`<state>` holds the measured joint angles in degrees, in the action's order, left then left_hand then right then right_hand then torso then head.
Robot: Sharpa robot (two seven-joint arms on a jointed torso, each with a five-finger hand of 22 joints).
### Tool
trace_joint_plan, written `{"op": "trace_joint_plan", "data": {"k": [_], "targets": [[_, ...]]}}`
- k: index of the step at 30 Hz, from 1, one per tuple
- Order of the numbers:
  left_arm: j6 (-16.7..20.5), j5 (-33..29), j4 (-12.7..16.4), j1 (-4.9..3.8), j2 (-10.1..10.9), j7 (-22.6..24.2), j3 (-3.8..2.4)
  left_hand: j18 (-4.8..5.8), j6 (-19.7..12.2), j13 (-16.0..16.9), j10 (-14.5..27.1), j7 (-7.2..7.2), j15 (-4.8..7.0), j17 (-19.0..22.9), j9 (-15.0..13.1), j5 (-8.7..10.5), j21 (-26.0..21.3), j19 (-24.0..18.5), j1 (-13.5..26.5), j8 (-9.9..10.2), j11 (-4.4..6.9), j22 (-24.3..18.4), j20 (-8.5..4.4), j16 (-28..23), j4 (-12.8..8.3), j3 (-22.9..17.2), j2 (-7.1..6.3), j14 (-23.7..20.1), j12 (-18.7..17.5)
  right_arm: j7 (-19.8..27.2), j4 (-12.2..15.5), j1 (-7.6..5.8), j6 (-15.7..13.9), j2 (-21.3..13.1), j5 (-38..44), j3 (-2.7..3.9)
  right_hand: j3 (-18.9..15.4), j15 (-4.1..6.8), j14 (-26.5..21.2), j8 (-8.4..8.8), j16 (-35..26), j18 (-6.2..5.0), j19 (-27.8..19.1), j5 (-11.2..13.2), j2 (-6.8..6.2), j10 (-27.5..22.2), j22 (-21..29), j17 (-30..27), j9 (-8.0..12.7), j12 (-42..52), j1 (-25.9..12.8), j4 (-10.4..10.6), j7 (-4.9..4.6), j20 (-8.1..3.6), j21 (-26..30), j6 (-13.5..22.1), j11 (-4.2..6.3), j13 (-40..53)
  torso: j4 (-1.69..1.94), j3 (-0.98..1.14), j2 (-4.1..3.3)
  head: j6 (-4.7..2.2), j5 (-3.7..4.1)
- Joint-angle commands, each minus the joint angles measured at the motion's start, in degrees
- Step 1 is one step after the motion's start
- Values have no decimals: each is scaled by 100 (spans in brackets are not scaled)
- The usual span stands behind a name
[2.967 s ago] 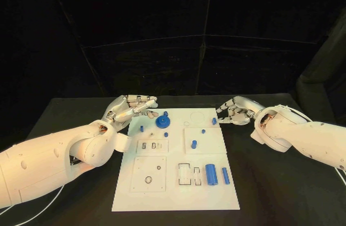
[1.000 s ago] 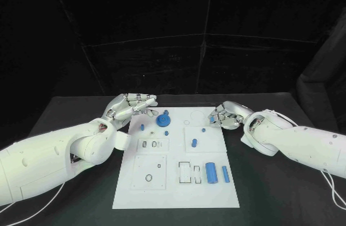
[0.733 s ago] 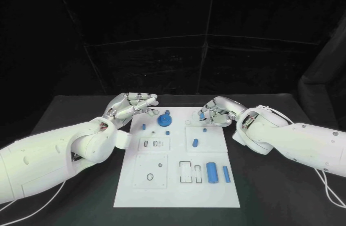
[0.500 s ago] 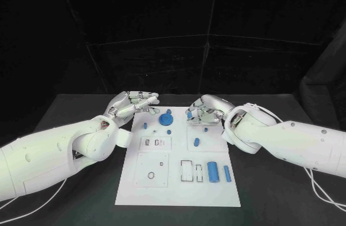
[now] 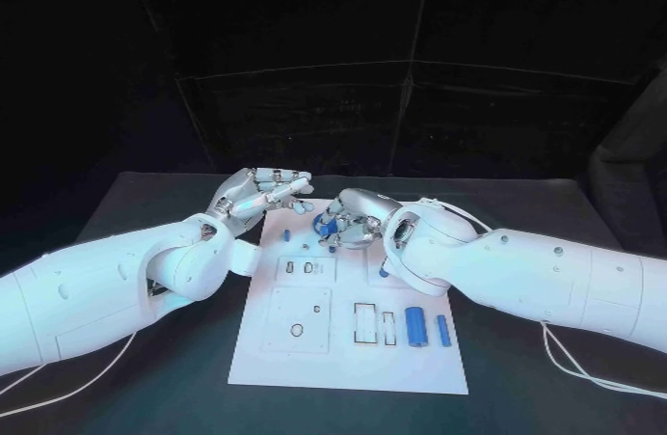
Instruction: Assemble the parts on the task board
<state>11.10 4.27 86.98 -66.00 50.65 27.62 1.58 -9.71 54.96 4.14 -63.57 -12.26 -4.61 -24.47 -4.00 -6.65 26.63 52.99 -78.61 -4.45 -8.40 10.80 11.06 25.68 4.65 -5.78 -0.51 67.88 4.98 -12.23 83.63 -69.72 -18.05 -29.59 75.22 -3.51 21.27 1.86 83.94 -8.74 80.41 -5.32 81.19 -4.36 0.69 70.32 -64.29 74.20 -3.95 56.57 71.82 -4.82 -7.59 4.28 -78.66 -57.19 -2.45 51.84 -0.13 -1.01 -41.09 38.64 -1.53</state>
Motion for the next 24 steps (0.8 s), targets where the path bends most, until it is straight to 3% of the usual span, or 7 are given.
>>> {"op": "trace_joint_plan", "data": {"k": [1, 12, 24], "targets": [[-69, -56, -8, -17, 11, -48, -3, -71, 11, 8, 20, -24, 9, -5, -7, 14, -32, -50, -17, 20, -11, -6, -4, -26, -34, 12, 44, -43, -29, -450, -39, 34, 309, 86, 395, -1, 19, 11, 298, 7, 16, 71, -10, -12, -13, -12, -8, 5, -3, -1, -48, 18, -21, -32, -15, -8, -7, 11, -7, -1, -2, 15, -19], [-30, -27, -97, -55, 43, -29, -3, -71, 13, 9, 17, -24, 9, -7, -7, 15, -32, -51, -14, 20, -11, -7, -3, -28, -33, 13, 45, -43, -28, -581, -191, 224, 434, 383, 637, -25, 22, 12, 298, 13, 15, 71, -8, -25, -34, -2, -11, 5, -2, 10, -59, 13, -18, -32, -16, -8, -4, 20, 1, 9, -7, 53, -46], [-31, -17, -118, -65, 41, -26, -3, -71, 13, 9, 17, -24, 9, -7, -7, 15, -32, -51, -14, 20, -11, -7, -3, -28, -33, 13, 45, -43, -28, -603, -264, 282, 497, 500, 747, -82, 21, 12, 297, 19, 10, 69, -11, -30, -54, -4, -2, -3, -1, 4, -75, 11, -20, -32, -12, -6, -4, 13, -11, 7, 2, 100, -85]]}}
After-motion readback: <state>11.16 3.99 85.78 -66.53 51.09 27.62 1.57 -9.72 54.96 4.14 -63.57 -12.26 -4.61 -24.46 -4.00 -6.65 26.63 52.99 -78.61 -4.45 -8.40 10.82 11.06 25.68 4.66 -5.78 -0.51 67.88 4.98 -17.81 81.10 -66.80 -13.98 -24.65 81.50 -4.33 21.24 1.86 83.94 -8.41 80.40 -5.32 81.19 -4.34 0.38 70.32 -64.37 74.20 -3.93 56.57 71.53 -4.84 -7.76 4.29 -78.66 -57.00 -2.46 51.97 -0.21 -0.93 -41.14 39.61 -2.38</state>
